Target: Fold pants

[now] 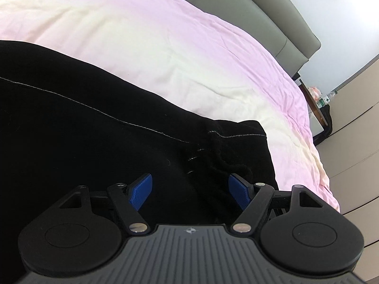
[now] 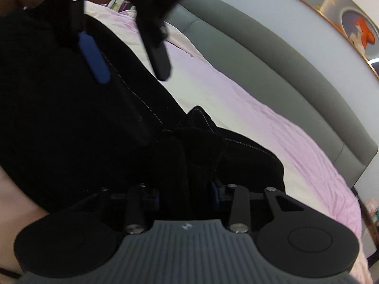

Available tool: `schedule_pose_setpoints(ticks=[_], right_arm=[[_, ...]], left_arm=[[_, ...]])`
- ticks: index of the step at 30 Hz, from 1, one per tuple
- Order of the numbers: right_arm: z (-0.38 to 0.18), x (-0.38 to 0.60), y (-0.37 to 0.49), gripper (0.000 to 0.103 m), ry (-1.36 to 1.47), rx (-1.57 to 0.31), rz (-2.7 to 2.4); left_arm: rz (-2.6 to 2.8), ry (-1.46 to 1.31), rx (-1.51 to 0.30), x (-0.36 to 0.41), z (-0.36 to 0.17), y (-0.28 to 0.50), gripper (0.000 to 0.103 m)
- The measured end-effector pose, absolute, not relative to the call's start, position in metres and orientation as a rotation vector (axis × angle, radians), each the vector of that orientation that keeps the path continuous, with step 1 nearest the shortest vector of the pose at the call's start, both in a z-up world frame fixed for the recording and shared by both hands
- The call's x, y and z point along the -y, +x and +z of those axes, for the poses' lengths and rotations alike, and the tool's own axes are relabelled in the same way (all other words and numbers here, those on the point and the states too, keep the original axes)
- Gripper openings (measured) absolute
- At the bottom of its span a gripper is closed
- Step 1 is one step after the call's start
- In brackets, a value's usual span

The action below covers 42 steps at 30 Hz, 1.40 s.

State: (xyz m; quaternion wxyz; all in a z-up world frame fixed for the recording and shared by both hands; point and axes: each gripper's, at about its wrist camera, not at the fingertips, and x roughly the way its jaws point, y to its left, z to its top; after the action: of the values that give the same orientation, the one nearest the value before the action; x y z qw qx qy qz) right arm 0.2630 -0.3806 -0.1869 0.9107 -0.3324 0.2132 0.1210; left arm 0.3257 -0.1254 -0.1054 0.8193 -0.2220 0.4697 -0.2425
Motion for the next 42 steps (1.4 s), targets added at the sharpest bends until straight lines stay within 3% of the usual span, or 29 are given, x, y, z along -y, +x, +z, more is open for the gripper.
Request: schedule_pose_setpoints(ticks=[3, 5, 7, 9, 11, 14, 21, 23, 28, 31, 32, 36, 38, 42], right_arm=[[-0.177, 0.386, 0.258, 0.048, -0.699, -0.418, 0.279], [-0.173, 0.394, 0.254, 0.066, -0.717, -0.395, 0.272], [-0.169, 0.401, 0.256, 0.068, -0.729, -0.399, 0.281], [-0.166, 0.407, 0.26, 0.067, -0.69, -0.432, 0.313], [-0.164, 0.413, 0.263, 0.05, -0.627, -0.48, 0.38], [-0.167, 0.41, 0.254, 0.037, -0.668, -0.455, 0.443], [-0.169, 0.407, 0.255, 0.024, -0.695, -0.429, 0.466], [-0.162, 0.406, 0.253, 0.021, -0.684, -0.384, 0.449], [-0.135, 0.386, 0.246, 0.019, -0.646, -0.271, 0.445], [-0.149, 0.369, 0.248, 0.02, -0.66, -0.306, 0.474], [-0.16, 0.364, 0.255, 0.022, -0.665, -0.348, 0.483], [-0.184, 0.352, 0.265, 0.028, -0.724, -0.42, 0.491], [-0.16, 0.37, 0.279, 0.035, -0.569, -0.489, 0.579], [-0.115, 0.437, 0.309, 0.035, -0.182, -0.49, 0.659]], left_arm=[[-0.539, -0.486, -1.016, 0.137, -0.107, 0.334, 0.086], [-0.566, -0.526, -1.046, 0.151, -0.112, 0.341, 0.089], [-0.587, -0.576, -1.086, 0.16, -0.119, 0.348, 0.089], [-0.595, -0.629, -1.132, 0.169, -0.129, 0.353, 0.089], [-0.577, -0.704, -1.185, 0.175, -0.142, 0.36, 0.089], [-0.548, -0.845, -1.229, 0.173, -0.159, 0.366, 0.096], [-0.477, -0.953, -1.25, 0.173, -0.177, 0.37, 0.097], [-0.464, -0.918, -1.213, 0.173, -0.167, 0.366, 0.077], [-0.461, -0.819, -1.005, 0.154, -0.121, 0.346, 0.07], [-0.392, -0.701, -1.038, 0.15, -0.13, 0.345, 0.06], [-0.365, -0.657, -1.067, 0.151, -0.14, 0.347, 0.051], [-0.352, -0.545, -1.09, 0.157, -0.166, 0.35, 0.049], [-0.355, -0.548, -1.082, 0.157, -0.163, 0.351, 0.049], [-0.326, -0.552, -1.052, 0.153, -0.149, 0.345, 0.049]])
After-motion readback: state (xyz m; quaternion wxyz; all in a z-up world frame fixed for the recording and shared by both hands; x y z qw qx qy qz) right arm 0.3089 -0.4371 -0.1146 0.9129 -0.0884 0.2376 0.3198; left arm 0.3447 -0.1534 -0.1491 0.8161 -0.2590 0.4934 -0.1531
